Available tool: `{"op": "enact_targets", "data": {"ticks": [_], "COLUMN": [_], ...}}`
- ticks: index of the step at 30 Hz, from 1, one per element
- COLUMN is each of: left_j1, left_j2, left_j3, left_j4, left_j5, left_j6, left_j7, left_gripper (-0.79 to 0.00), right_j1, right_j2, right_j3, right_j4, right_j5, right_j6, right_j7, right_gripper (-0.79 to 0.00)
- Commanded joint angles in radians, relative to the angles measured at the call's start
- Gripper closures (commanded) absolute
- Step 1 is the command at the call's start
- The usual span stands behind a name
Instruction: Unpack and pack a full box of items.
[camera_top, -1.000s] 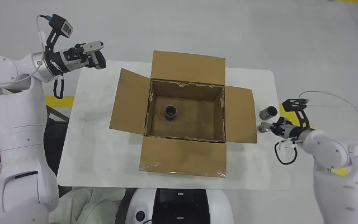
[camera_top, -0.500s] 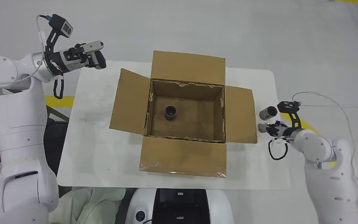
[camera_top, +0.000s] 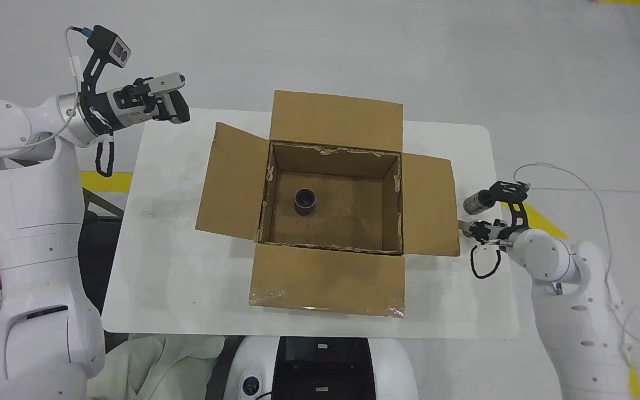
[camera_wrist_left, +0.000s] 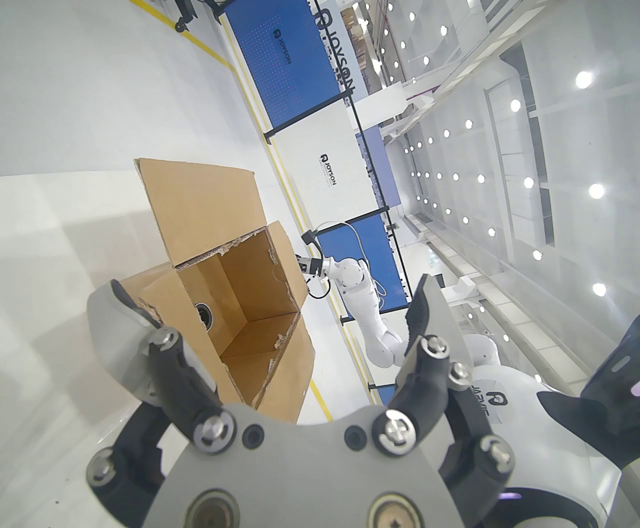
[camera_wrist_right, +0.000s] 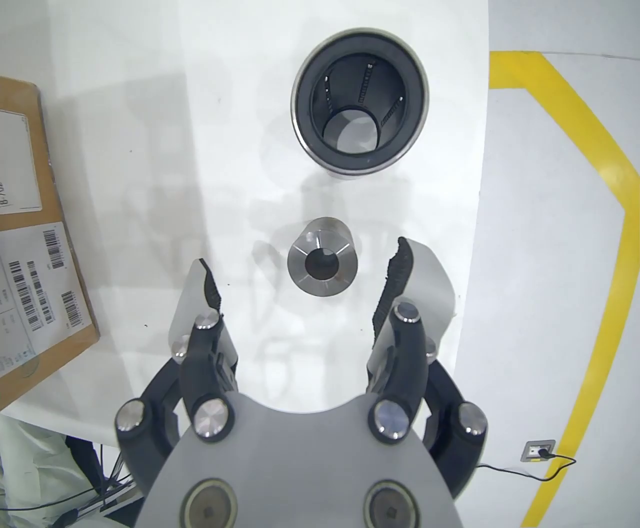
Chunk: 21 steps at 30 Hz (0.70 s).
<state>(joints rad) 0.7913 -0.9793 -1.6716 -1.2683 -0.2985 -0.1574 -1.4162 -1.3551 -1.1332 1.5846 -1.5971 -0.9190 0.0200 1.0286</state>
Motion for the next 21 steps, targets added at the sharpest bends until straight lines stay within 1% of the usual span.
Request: {"op": "enact_targets", "data": {"ticks": [1, 3, 4, 6, 7, 9, 10, 16, 21], "left_j1": [0.0, 0.0, 0.0, 0.0, 0.0, 0.0, 0.0, 0.0, 0.0], "left_j2": [0.0, 0.0, 0.0, 0.0, 0.0, 0.0, 0.0, 0.0, 0.0], "left_j3": [0.0, 0.0, 0.0, 0.0, 0.0, 0.0, 0.0, 0.0, 0.0], "left_j4": [0.0, 0.0, 0.0, 0.0, 0.0, 0.0, 0.0, 0.0, 0.0], "left_j5": [0.0, 0.0, 0.0, 0.0, 0.0, 0.0, 0.0, 0.0, 0.0], "left_j6": [0.0, 0.0, 0.0, 0.0, 0.0, 0.0, 0.0, 0.0, 0.0], "left_j7": [0.0, 0.0, 0.0, 0.0, 0.0, 0.0, 0.0, 0.0, 0.0], "left_gripper": [-0.785, -0.785, -0.785, -0.785, -0.785, -0.785, -0.785, -0.785, -0.785], "right_j1": [0.005, 0.009, 0.011, 0.013, 0.014, 0.013, 0.014, 0.019, 0.028], "right_j2": [0.0, 0.0, 0.0, 0.0, 0.0, 0.001, 0.001, 0.001, 0.002], "right_j3": [-0.007, -0.015, -0.018, -0.022, -0.023, -0.027, -0.029, -0.049, -0.061], "right_j4": [0.007, 0.013, 0.016, 0.016, 0.016, 0.015, 0.014, 0.021, 0.027], "right_j5": [0.0, -0.004, -0.005, -0.009, -0.01, -0.015, -0.016, -0.034, -0.046], "right_j6": [0.005, 0.012, 0.015, 0.023, 0.026, 0.032, 0.035, 0.061, 0.073], "right_j7": [-0.007, -0.01, -0.012, -0.015, -0.015, -0.011, -0.01, -0.003, 0.003], "right_gripper": [-0.665, -0.653, -0.634, -0.563, -0.48, -0.406, -0.388, -0.348, -0.345]}}
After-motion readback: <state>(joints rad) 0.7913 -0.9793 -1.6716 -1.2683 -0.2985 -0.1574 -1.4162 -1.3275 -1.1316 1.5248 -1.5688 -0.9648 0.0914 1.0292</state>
